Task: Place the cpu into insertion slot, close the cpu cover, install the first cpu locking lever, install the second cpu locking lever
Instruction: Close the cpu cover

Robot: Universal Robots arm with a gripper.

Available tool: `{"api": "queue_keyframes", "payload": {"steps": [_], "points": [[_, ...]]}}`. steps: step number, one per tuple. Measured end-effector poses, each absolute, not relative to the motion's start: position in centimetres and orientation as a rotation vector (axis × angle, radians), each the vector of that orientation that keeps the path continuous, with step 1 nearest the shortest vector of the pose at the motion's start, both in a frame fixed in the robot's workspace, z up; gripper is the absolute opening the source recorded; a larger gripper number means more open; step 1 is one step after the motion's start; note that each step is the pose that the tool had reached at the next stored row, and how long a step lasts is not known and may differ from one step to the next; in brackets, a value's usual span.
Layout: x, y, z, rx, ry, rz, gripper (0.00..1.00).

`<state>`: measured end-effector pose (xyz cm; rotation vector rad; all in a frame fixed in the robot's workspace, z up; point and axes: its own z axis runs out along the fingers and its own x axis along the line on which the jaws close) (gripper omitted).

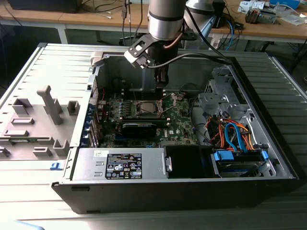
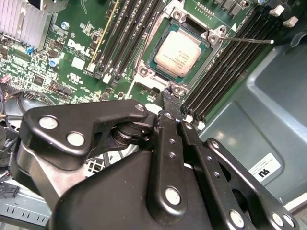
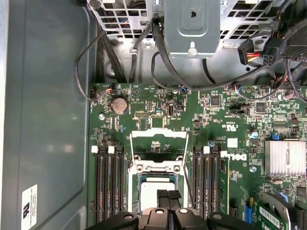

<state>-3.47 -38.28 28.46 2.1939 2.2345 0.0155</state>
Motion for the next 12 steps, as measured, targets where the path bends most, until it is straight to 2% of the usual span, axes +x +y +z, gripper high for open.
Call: {"api": "queue_keyframes", "payload": {"steps": [12], "points": [[-2.4,-38.3,28.5,2.194,2.235,0.016,0.11]]}}
